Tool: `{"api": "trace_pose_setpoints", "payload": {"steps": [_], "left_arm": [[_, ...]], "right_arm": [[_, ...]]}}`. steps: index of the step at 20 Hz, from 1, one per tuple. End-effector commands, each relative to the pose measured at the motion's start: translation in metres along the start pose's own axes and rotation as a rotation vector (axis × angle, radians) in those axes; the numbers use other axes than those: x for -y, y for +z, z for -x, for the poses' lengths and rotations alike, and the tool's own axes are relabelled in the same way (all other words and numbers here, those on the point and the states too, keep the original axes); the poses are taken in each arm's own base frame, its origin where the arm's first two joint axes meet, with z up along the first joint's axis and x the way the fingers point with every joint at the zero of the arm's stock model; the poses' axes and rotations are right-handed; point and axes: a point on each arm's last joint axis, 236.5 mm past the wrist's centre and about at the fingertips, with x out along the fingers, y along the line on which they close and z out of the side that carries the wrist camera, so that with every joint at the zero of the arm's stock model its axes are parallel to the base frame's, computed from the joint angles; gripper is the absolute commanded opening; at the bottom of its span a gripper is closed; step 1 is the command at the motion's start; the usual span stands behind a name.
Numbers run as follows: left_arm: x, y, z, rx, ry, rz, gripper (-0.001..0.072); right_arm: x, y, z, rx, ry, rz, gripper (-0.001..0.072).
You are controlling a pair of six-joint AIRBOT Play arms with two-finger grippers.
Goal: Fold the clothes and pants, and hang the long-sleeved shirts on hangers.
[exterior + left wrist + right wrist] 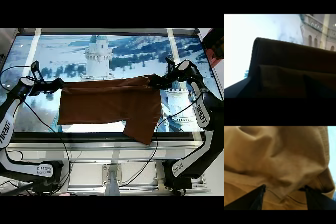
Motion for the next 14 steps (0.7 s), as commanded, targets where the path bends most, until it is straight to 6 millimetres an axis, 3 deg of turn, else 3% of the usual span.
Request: {"api": "trace_pose_setpoints", "payload": {"steps": [1,4,8,9,10,12,14], "left_arm": [[0.007,-0.008,0.004,-0.039,-0.018,-0.009,0.0710],[0.017,0.003,0.037,-0.018,-0.036,-0.036,0.0709],[0.008,0.017,0.113,0.028,0.011,-0.103,0.0683],[0.002,0.017,0.134,0.033,0.026,-0.107,0.0591],[-0.005,0.016,0.156,0.039,0.048,-0.110,0.0515],[-0.019,0.011,0.196,0.054,0.082,-0.101,0.0473],[-0.028,-0.014,0.216,-0.001,0.082,-0.131,0.0357]], "right_arm": [[-0.005,-0.012,0.004,-0.057,0.015,0.007,0.0554],[-0.006,-0.022,0.034,-0.142,0.011,0.036,0.0546],[0.000,-0.024,0.104,-0.113,0.005,0.029,0.0529],[0.003,-0.021,0.127,-0.061,-0.004,0.023,0.0482],[0.006,-0.020,0.149,-0.008,-0.014,0.014,0.0482],[0.018,-0.024,0.190,0.106,-0.032,-0.019,0.0469],[0.027,-0.046,0.204,0.162,0.022,-0.081,0.0437]]}}
